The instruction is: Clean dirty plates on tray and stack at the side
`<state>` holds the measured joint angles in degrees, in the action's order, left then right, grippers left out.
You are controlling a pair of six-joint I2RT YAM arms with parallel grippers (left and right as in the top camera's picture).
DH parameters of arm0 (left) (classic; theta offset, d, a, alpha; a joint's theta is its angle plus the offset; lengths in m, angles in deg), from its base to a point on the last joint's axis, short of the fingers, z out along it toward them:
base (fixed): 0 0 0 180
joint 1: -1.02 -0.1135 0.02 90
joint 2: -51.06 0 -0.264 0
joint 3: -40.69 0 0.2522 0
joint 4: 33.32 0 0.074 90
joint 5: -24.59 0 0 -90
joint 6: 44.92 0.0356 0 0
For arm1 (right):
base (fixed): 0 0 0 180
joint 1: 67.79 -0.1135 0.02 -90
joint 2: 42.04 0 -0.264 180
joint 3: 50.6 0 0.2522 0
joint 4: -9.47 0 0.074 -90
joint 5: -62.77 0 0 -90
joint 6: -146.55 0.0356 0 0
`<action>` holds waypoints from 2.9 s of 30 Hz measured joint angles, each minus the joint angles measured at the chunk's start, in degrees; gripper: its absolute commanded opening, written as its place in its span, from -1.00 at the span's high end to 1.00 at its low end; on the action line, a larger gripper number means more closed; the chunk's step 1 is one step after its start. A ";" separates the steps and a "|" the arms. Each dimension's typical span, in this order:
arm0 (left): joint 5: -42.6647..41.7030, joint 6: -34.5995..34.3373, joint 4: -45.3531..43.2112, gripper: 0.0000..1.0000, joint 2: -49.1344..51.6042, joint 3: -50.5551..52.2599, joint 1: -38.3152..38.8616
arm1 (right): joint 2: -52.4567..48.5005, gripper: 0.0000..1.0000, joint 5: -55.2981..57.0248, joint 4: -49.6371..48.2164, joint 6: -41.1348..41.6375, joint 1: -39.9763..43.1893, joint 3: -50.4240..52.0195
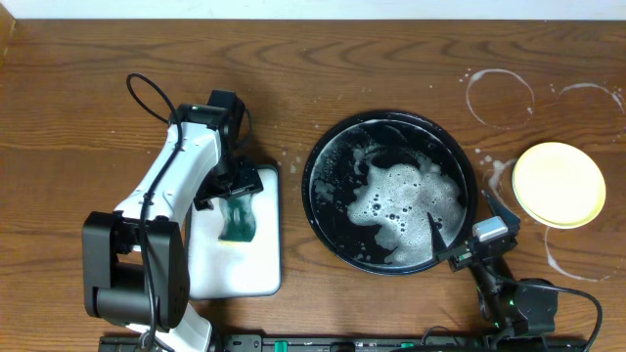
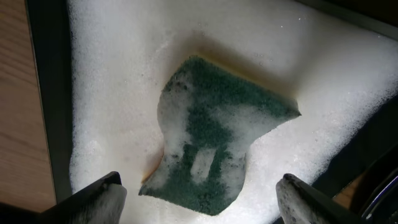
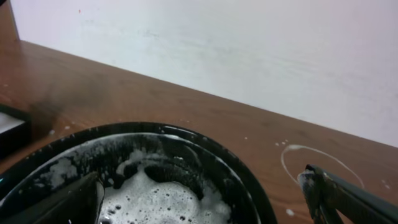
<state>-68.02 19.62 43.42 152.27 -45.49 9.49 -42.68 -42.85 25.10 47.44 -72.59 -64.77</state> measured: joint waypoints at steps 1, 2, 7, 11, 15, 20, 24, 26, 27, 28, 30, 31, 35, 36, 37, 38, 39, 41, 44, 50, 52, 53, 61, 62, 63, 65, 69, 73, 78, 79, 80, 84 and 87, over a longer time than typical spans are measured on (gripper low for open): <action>0.00 0.02 0.02 -0.61 0.00 0.00 0.00 | 0.00 -0.98 0.00 0.50 0.00 0.00 0.00; 0.00 0.00 0.00 -0.61 0.00 0.00 0.00 | -0.02 -0.98 0.04 0.76 0.00 0.02 0.00; 0.00 0.00 0.02 -0.61 0.00 0.00 0.00 | -0.02 -0.99 0.04 0.76 0.00 0.00 0.00; 0.00 0.02 0.00 -0.62 0.00 0.00 0.00 | -0.02 -0.98 0.02 0.76 0.00 0.02 0.00; -0.02 0.00 0.00 -0.61 0.00 0.00 0.00 | -0.02 -0.98 0.02 0.76 0.00 0.02 0.00; 0.00 0.00 0.00 -0.61 0.00 0.00 0.00 | -0.02 -0.99 0.02 0.76 0.00 0.02 0.00; 0.04 0.02 -0.33 -0.62 -0.87 0.02 0.26 | -0.02 -0.99 0.02 0.76 0.00 0.00 0.00; 0.94 0.02 -1.60 -0.62 -3.56 0.61 0.98 | -0.02 -0.99 0.02 0.76 0.00 0.02 0.00; 2.10 0.02 -2.03 -0.61 -6.34 0.90 1.77 | -0.02 -0.99 0.02 0.76 0.00 0.02 0.00; 2.73 0.02 -2.03 -0.61 -8.22 0.92 2.19 | -0.02 -0.99 0.02 0.79 0.00 0.02 0.00; 5.22 0.04 -5.35 -0.61 -15.13 2.54 3.56 | -0.04 -0.98 0.04 0.81 0.00 0.02 0.00; 6.19 0.22 -7.89 -0.62 -19.47 3.37 4.00 | -0.02 -0.99 0.02 0.81 0.00 0.02 0.00; 8.17 3.10 -25.53 -0.62 -35.08 10.99 4.07 | -0.04 -0.99 0.07 0.79 0.00 0.02 0.00; 8.55 4.20 -29.44 -0.62 -38.99 13.35 4.04 | -0.04 -0.98 0.04 0.79 0.00 0.02 0.00; 8.94 5.14 -34.82 -0.61 -43.89 16.55 3.93 | -0.02 -0.99 0.04 0.79 0.00 0.00 0.00; 9.05 5.92 -38.25 -0.62 -47.43 19.15 3.78 | -0.04 -0.99 0.07 0.81 0.00 0.02 0.00; 9.11 6.45 -41.46 -0.61 -51.43 22.32 3.30 | -0.02 -0.99 0.07 0.83 0.00 0.00 0.00; 9.49 7.34 -45.88 -0.62 -57.79 27.91 2.25 | -0.04 -0.99 0.04 0.81 0.00 0.02 0.00; 9.66 7.82 -50.71 -0.62 -65.64 36.26 0.66 | -0.04 -0.98 0.07 0.81 0.00 0.02 0.00; 10.10 8.48 -59.47 -0.62 -80.50 51.28 -1.33 | -0.02 -0.99 0.04 0.81 0.00 0.02 0.00; 10.12 8.68 -60.98 -0.62 -85.46 55.15 -1.81 | -0.04 -0.99 0.04 0.81 0.00 0.02 0.00; 10.12 8.76 -61.44 -0.62 -87.62 56.70 -2.03 | -0.04 -0.98 0.04 0.83 0.00 0.02 0.00; 10.29 8.83 -64.65 -0.62 -100.43 66.34 -4.31 | -0.02 -0.99 0.04 0.83 0.00 0.02 0.00; 10.32 8.83 -65.24 -0.62 -100.56 67.17 -4.39 | -0.04 -0.99 0.07 0.83 0.00 0.00 0.00; 10.29 8.83 -65.90 -0.62 -100.59 68.15 -4.57 | -0.02 -0.99 0.04 0.83 0.00 0.00 0.00; 10.29 8.81 -66.90 -0.62 -100.59 70.05 -4.59 | -0.04 -0.98 0.07 0.83 0.00 0.00 0.00; 10.27 8.76 -64.65 -0.62 -100.48 72.06 -4.61 | -0.04 -0.99 0.04 0.85 0.00 0.00 0.00; 10.29 8.79 -64.46 -0.62 -100.63 72.08 -4.61 | -0.04 -0.99 0.07 0.83 0.00 0.00 0.00; 10.10 8.79 -62.90 -0.62 -100.63 71.78 -4.63 | -0.04 -0.98 0.04 0.83 0.00 0.00 0.00; 10.05 8.79 -62.79 -0.62 -100.63 71.73 -4.63 | -0.04 -0.99 0.04 0.83 0.00 0.00 0.00; 10.05 8.79 -62.75 -0.62 -100.63 71.71 -4.61 | -0.04 -0.98 0.04 0.83 0.00 0.02 0.00; 10.05 8.79 -62.60 -0.62 -100.63 71.65 -4.63 | -0.04 -0.98 0.07 0.83 0.00 0.02 0.00; 10.05 8.79 -62.60 -0.62 -100.63 71.63 -4.63 | -0.04 -0.98 0.04 0.83 0.00 0.00 0.00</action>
<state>-57.97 28.41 -19.18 51.64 26.14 4.86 -42.73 -42.81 25.93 47.44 -72.59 -64.77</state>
